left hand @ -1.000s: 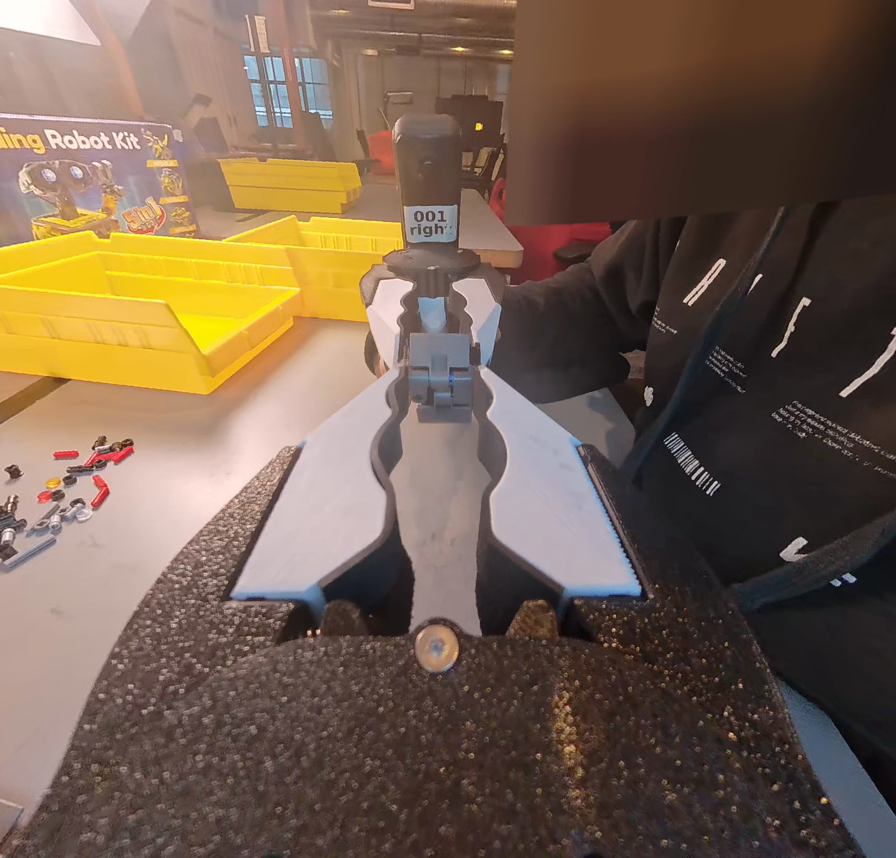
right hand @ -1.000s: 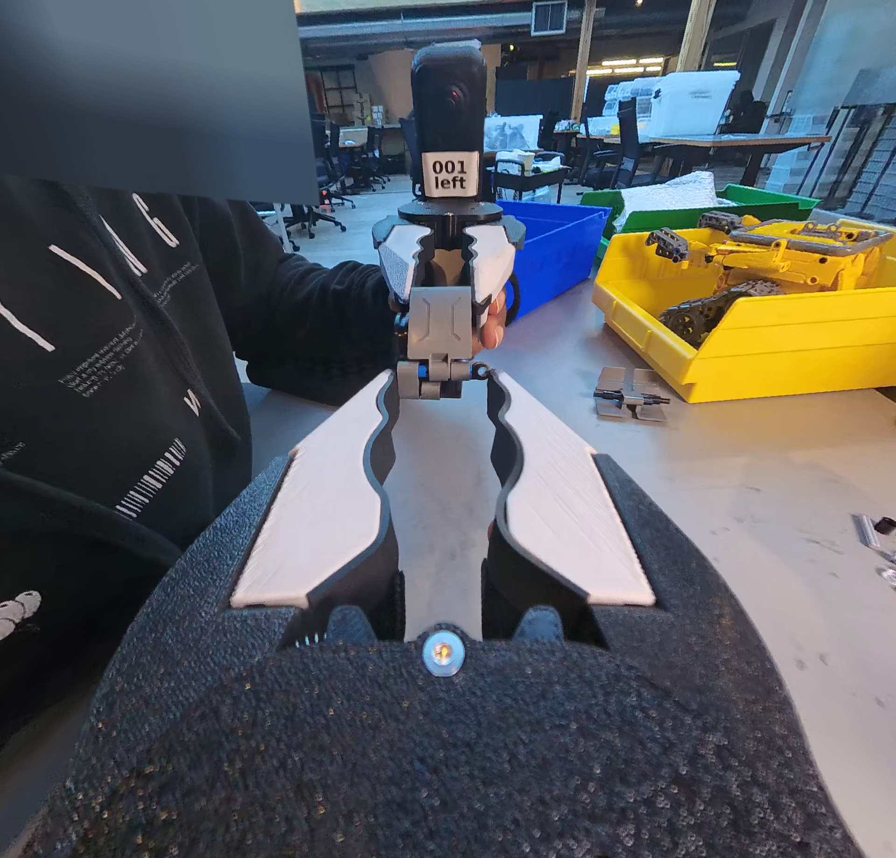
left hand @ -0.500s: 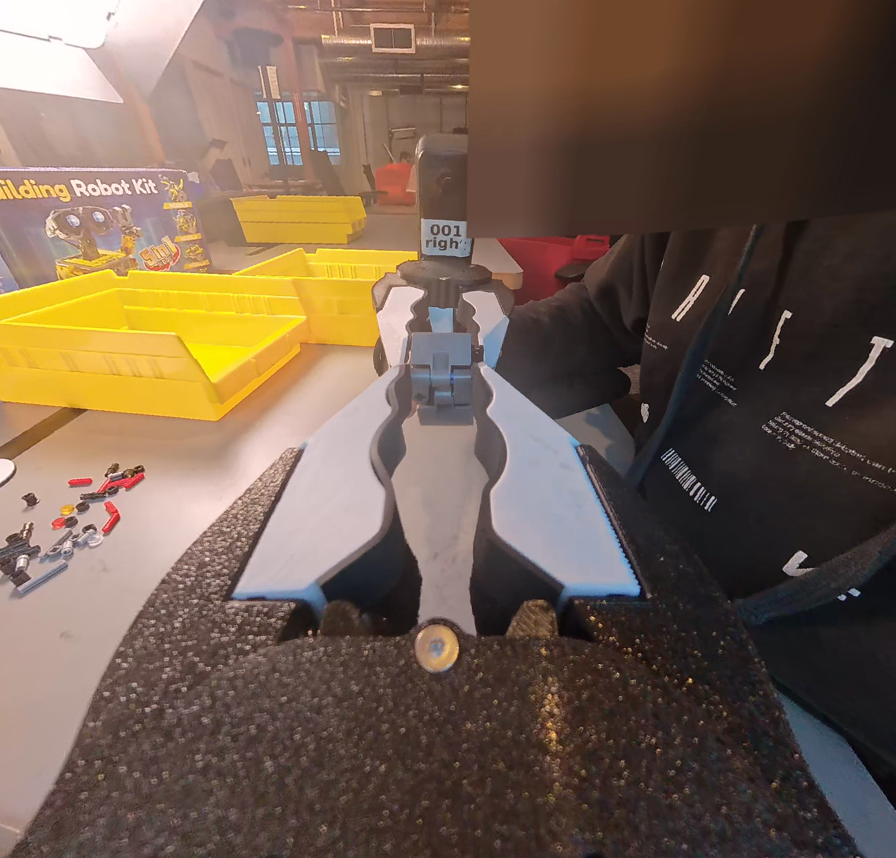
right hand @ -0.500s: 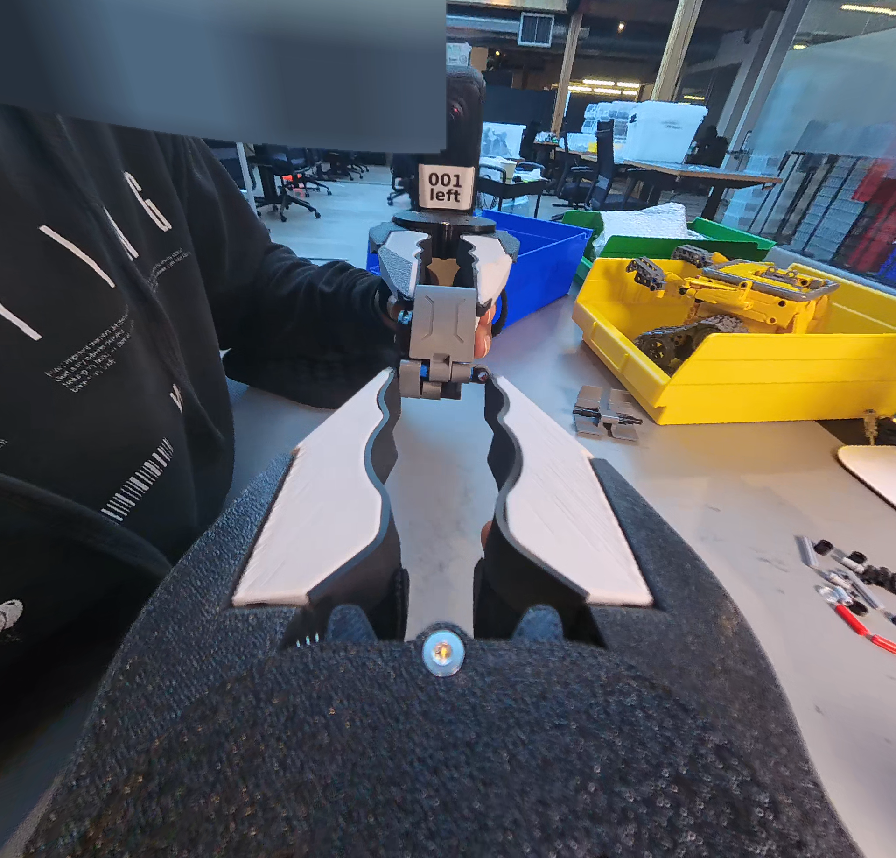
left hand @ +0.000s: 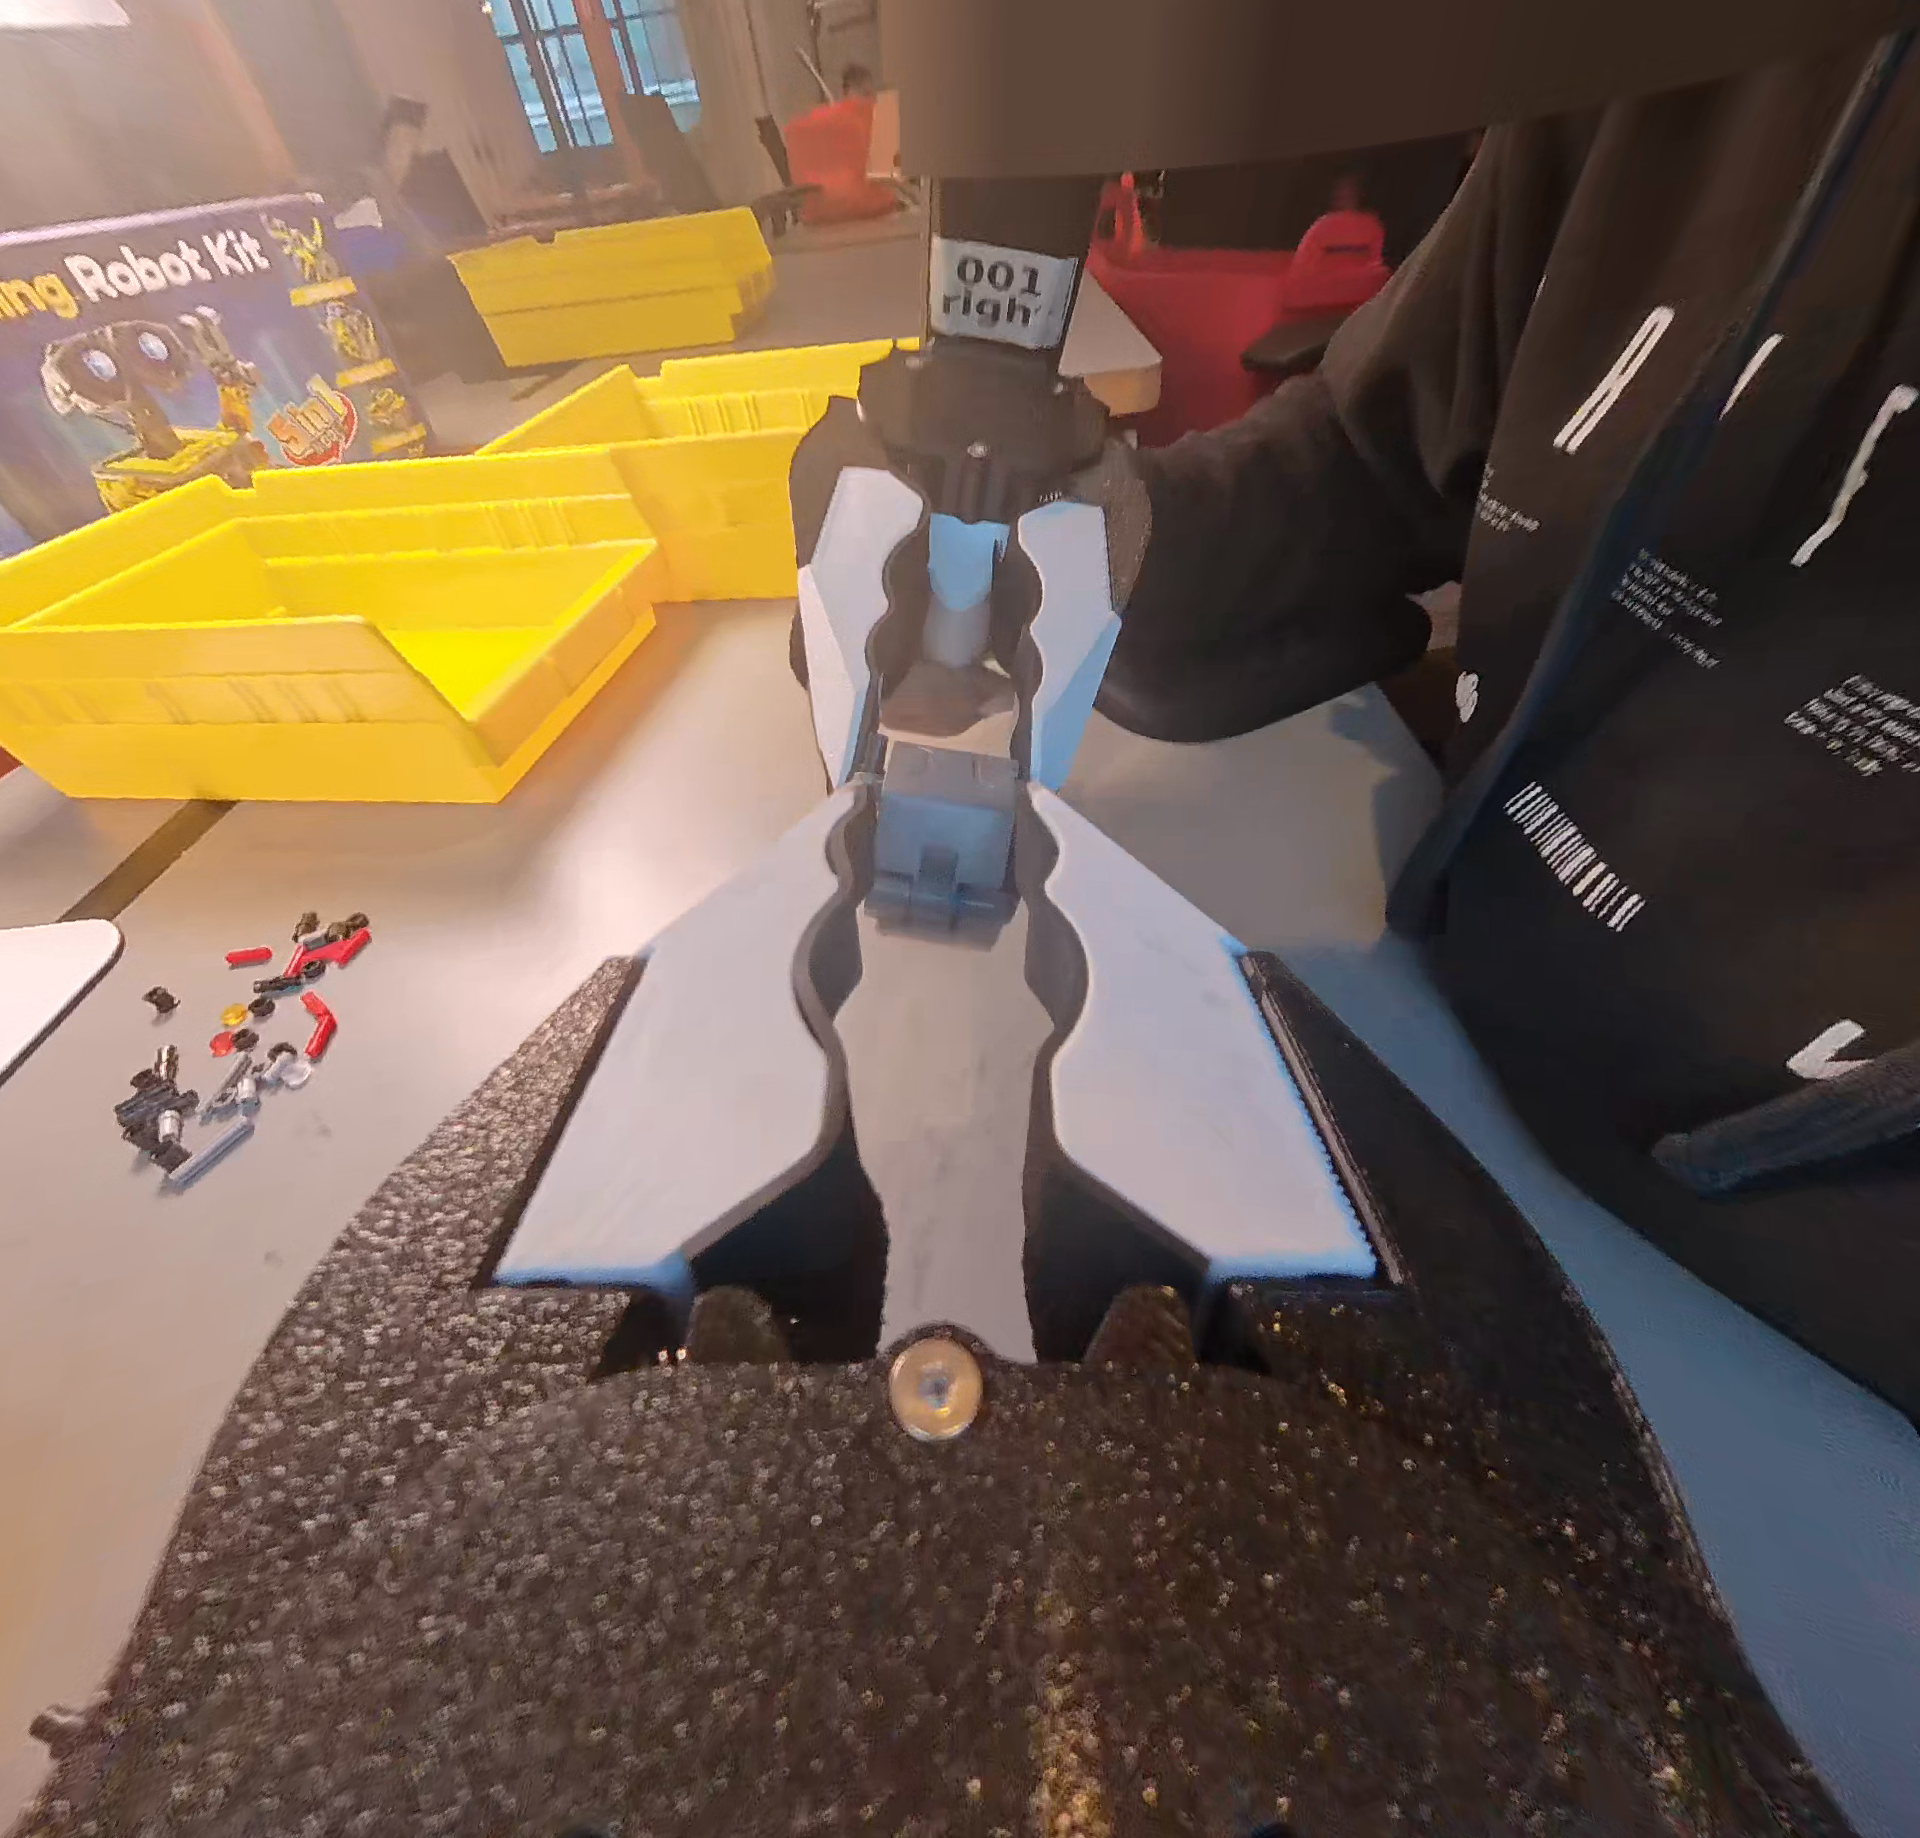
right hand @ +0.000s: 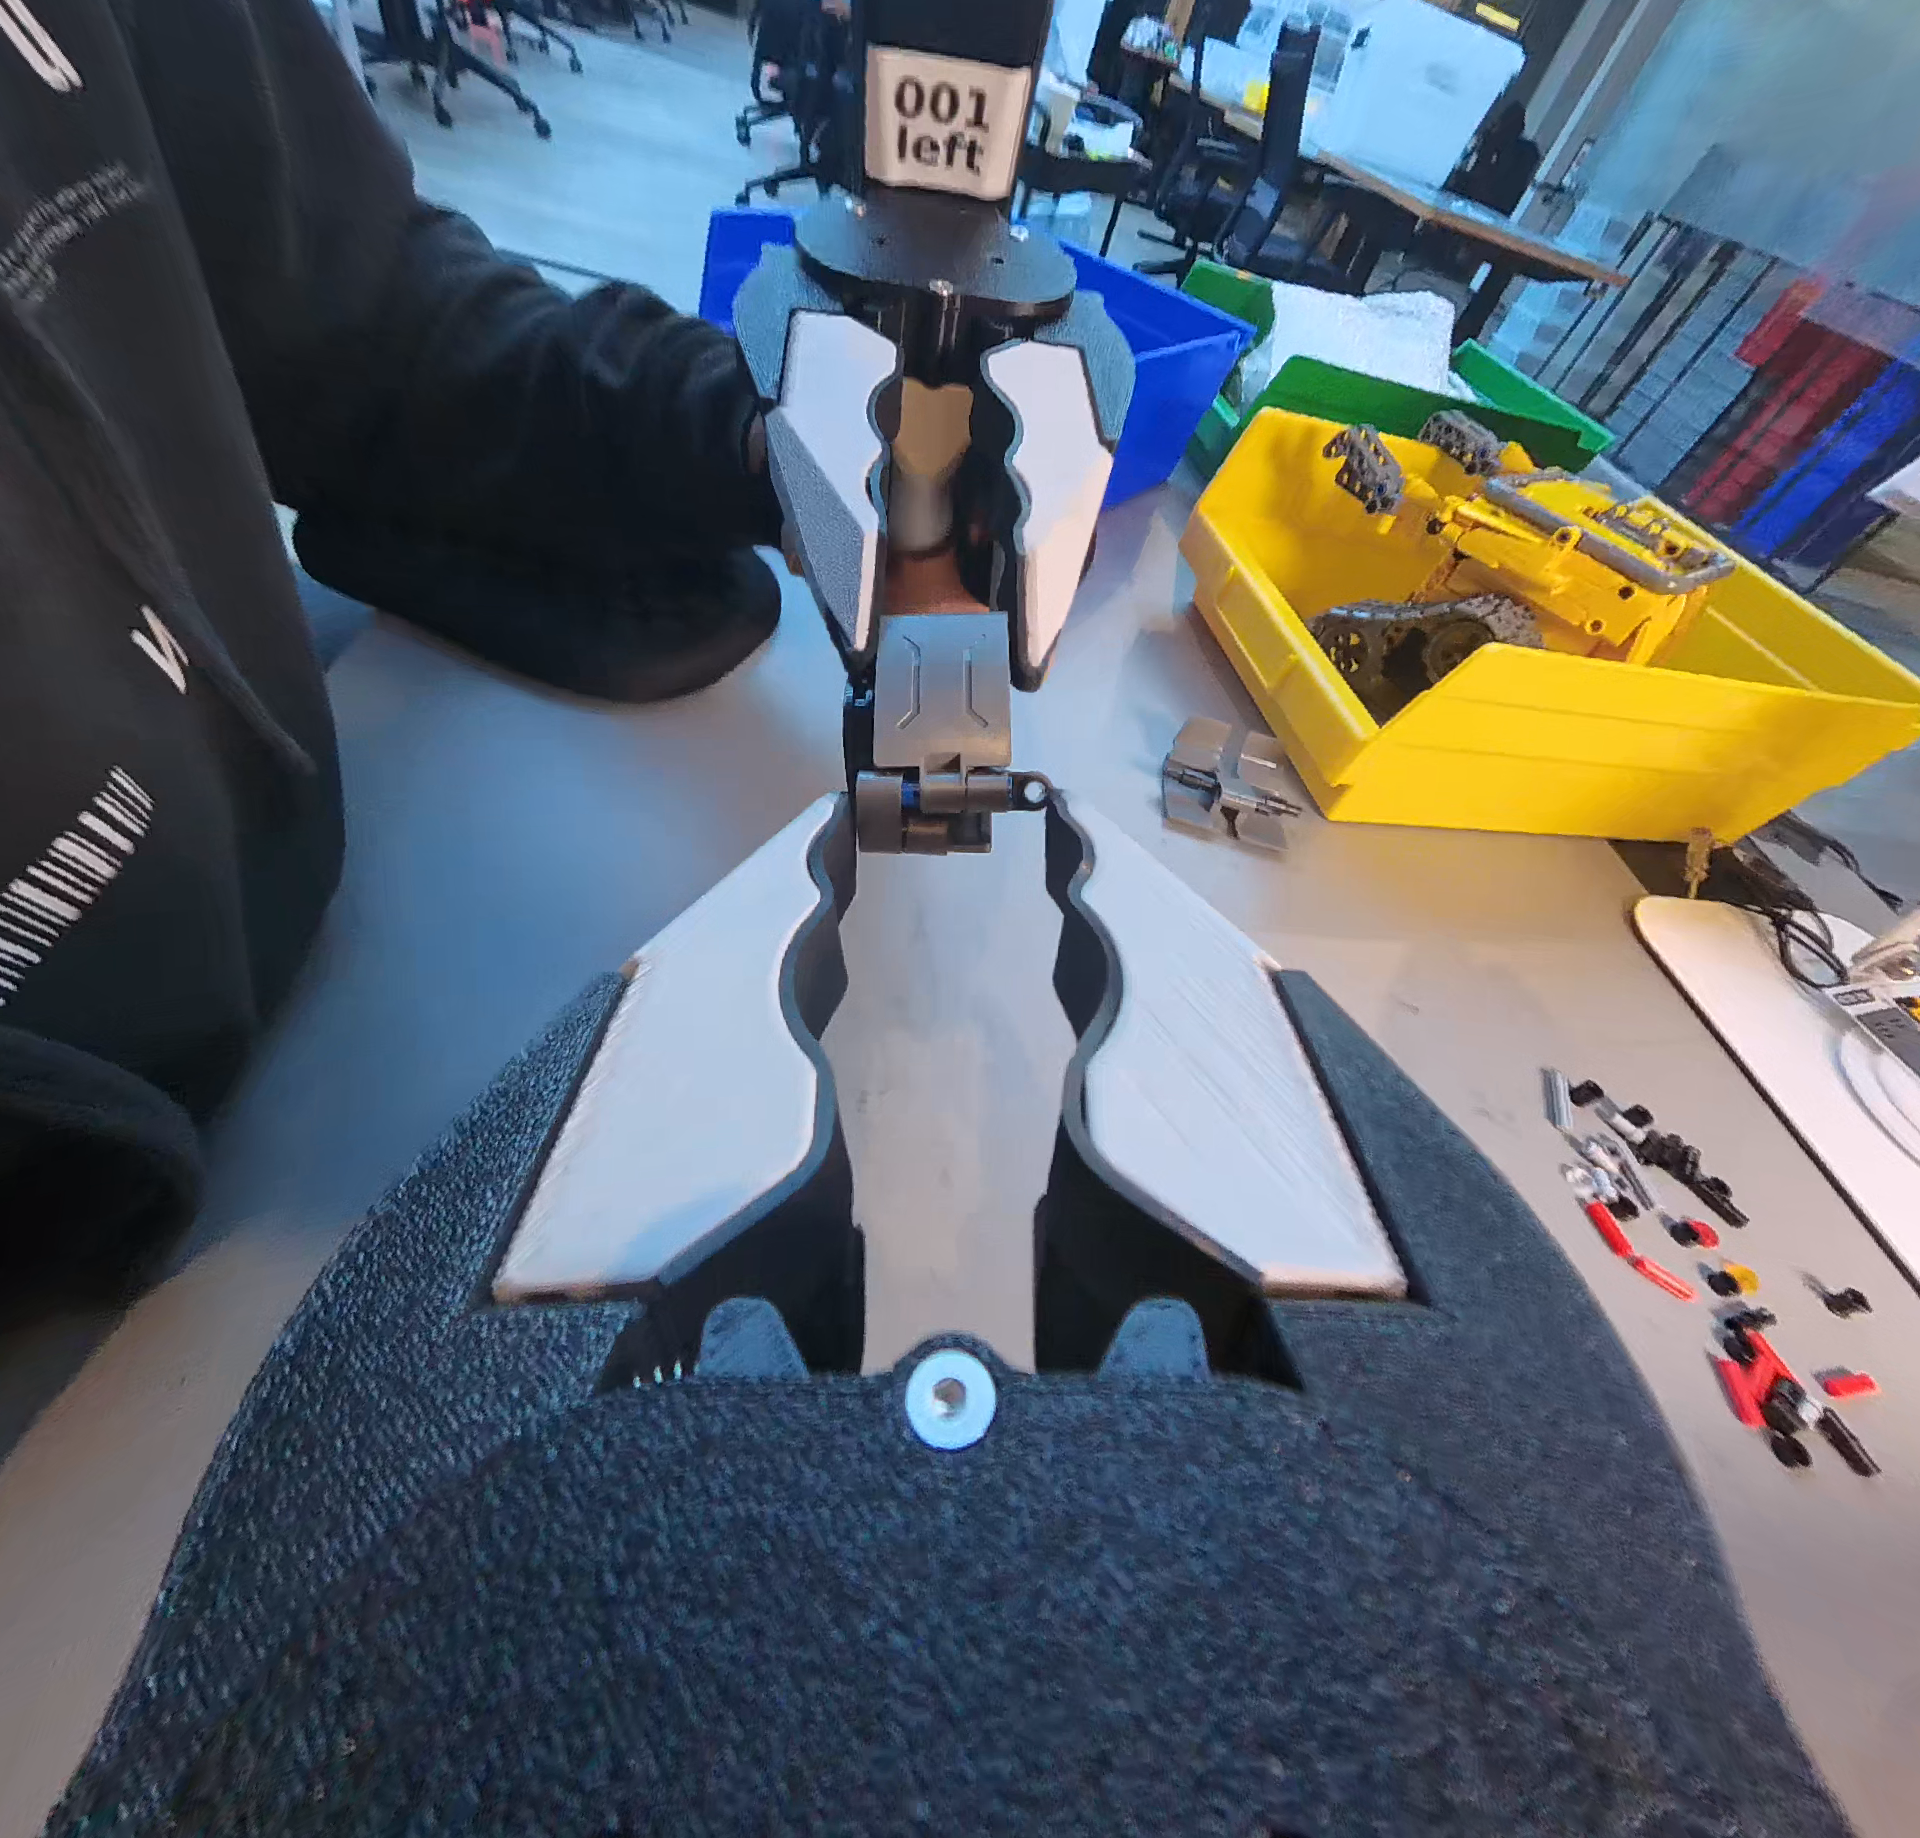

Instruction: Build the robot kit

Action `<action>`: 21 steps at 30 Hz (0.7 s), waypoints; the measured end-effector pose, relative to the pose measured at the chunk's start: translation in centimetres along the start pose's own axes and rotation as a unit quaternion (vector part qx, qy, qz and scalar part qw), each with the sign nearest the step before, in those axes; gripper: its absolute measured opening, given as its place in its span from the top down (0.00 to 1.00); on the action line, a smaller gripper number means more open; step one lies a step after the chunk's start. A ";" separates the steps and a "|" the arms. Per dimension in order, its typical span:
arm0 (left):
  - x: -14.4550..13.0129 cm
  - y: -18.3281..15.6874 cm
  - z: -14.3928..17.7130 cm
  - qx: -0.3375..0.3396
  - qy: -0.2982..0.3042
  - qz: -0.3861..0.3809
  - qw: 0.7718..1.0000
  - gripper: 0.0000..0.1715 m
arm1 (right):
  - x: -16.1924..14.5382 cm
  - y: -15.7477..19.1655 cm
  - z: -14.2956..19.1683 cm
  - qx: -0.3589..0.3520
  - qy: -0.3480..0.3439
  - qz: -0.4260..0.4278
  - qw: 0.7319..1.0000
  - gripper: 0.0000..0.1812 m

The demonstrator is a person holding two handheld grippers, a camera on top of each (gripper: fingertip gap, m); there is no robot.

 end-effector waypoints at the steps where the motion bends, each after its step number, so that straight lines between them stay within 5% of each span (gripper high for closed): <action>1: 0.3 0.0 0.1 -0.002 -0.013 0.001 1.000 0.85 | 0.4 0.0 0.1 0.000 -0.012 -0.005 1.000 0.80; 6: 1.4 0.2 0.7 -0.005 -0.066 0.021 0.998 0.85 | 0.8 -0.6 1.0 0.007 -0.064 -0.059 0.996 0.80; 10: 1.3 0.4 0.6 -0.006 -0.071 0.029 0.997 0.85 | 1.5 -0.3 1.1 0.022 -0.094 -0.079 0.992 0.91; 21: 1.4 0.3 0.6 -0.013 -0.090 0.036 0.995 0.85 | 1.5 -0.4 1.0 0.011 -0.088 -0.074 0.993 0.88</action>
Point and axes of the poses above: each gripper's, where its closed fingertips meet, z back along the fingers, x out of its top, y = z × x across the jaws, the point moved 2 cm from there along z, back along the fingers, and after that the axes turned 9 degrees about z, right-handed, at the moved point
